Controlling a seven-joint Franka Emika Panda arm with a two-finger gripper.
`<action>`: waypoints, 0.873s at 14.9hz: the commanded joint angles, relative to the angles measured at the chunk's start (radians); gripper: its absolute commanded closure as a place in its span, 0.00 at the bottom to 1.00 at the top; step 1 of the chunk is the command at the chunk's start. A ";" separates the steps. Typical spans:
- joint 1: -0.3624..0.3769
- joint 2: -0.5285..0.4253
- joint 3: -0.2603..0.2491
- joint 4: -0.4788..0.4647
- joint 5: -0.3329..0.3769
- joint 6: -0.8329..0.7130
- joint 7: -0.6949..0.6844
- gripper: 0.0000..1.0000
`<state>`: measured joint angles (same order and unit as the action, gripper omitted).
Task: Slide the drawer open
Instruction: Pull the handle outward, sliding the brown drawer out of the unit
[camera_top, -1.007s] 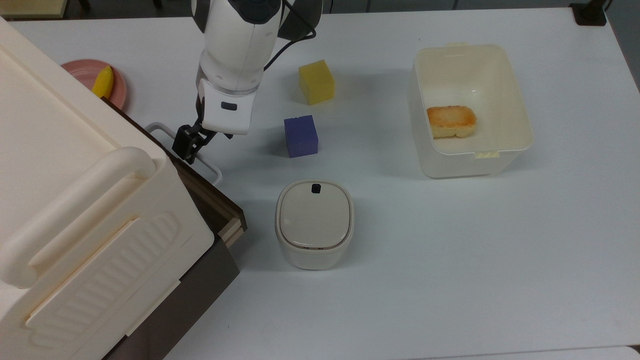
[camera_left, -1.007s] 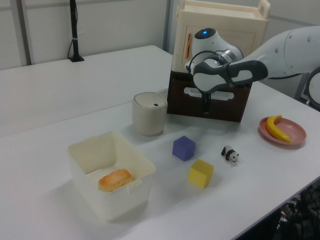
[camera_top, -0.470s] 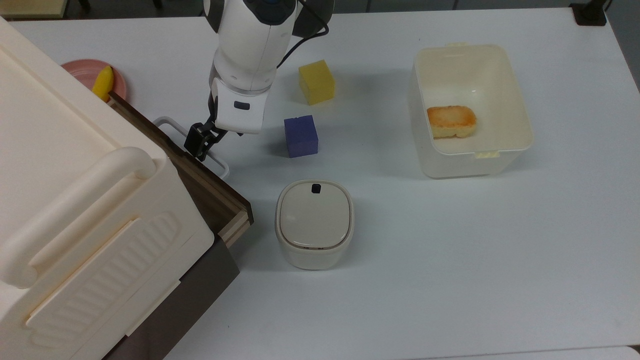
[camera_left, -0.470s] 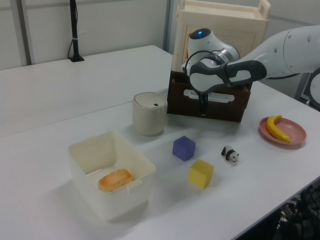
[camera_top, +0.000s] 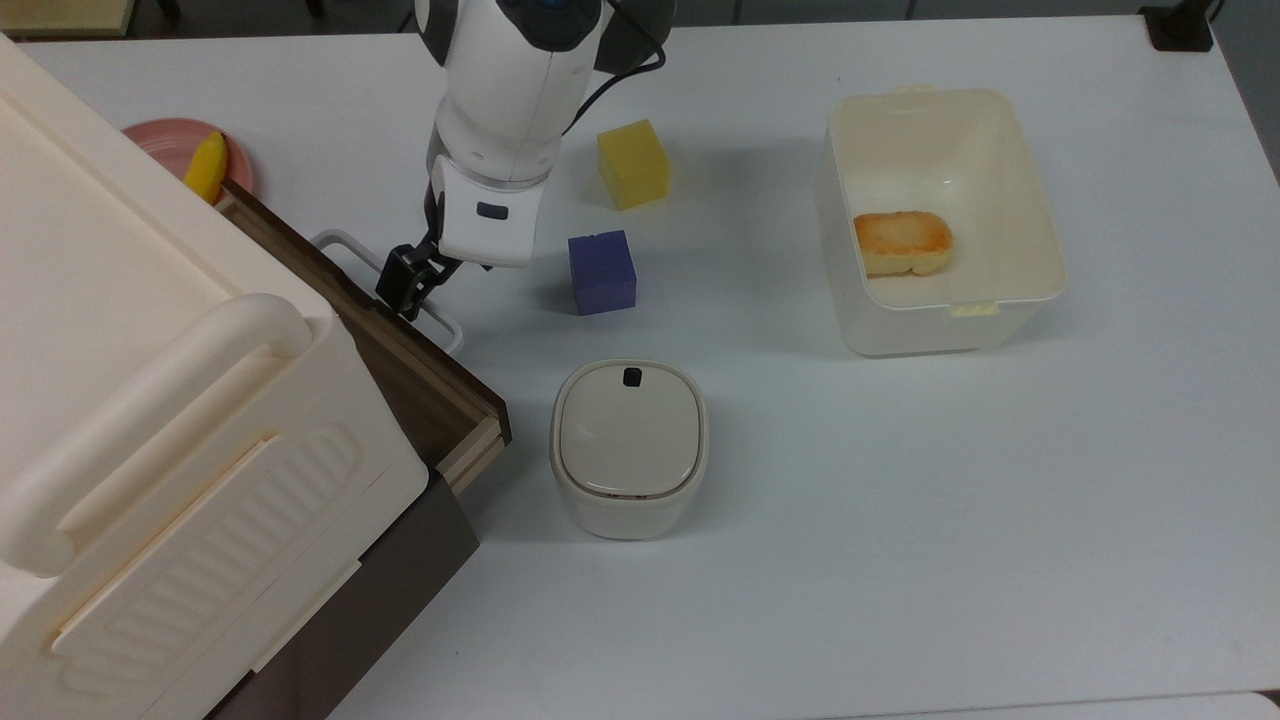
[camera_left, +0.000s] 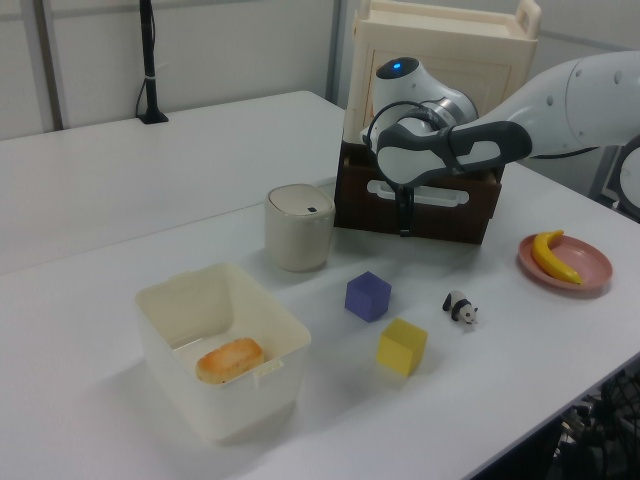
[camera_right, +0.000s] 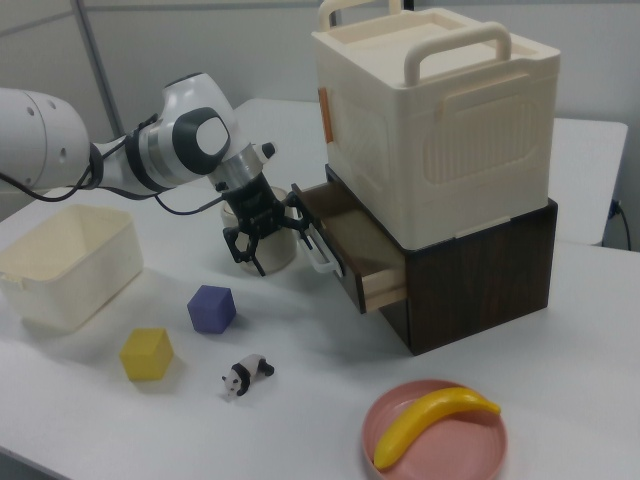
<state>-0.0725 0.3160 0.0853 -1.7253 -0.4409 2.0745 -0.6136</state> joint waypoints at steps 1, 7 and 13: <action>0.025 -0.043 0.011 -0.048 -0.016 -0.037 0.051 0.00; 0.042 -0.043 0.013 -0.048 -0.016 -0.051 0.067 0.00; 0.031 -0.041 0.011 -0.020 -0.006 -0.051 0.074 0.00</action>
<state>-0.0576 0.3143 0.0870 -1.7253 -0.4422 2.0565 -0.5792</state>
